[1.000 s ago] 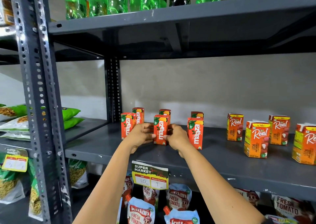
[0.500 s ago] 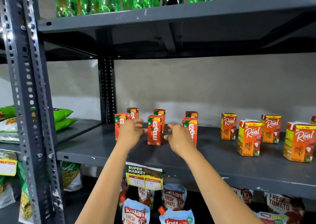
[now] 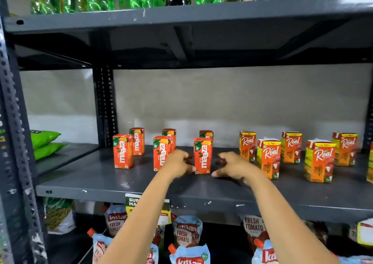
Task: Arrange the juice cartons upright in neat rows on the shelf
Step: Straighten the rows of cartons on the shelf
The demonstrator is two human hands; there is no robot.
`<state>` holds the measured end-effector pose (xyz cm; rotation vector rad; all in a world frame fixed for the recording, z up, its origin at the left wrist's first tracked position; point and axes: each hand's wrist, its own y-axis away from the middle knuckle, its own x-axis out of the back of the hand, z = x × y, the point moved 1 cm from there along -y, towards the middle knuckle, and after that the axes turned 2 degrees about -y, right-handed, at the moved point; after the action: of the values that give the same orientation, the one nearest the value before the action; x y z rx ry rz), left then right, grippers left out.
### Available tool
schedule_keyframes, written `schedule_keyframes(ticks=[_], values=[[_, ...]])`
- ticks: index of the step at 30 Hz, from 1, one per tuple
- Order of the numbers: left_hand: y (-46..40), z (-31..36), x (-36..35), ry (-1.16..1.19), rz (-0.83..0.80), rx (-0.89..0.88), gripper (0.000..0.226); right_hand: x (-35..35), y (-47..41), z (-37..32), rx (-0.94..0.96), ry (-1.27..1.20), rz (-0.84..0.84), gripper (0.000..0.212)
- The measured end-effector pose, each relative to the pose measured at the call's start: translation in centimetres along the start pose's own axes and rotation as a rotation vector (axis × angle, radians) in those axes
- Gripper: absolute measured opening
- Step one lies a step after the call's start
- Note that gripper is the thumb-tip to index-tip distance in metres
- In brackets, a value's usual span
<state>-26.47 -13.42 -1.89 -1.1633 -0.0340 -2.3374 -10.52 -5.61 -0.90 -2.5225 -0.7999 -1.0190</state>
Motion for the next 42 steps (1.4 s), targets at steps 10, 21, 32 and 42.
schedule_keyframes(ticks=[10,21,32,42], values=[[-0.8,1.8,-0.2,-0.072,-0.069,-0.011,0.025,-0.6,-1.3,0.3,0.06,-0.009,0.06,0.046],[-0.7,2.1,-0.8,0.037,-0.068,-0.024,0.023,-0.1,-1.3,0.9,0.079,0.024,0.079,0.042],[-0.1,3.5,1.0,0.286,-0.008,0.024,0.043,4.2,1.0,1.2,0.117,-0.04,0.144,0.063],[-0.4,2.1,-1.1,0.343,-0.169,0.135,0.033,-0.1,-0.9,1.0,0.084,0.05,0.111,0.017]])
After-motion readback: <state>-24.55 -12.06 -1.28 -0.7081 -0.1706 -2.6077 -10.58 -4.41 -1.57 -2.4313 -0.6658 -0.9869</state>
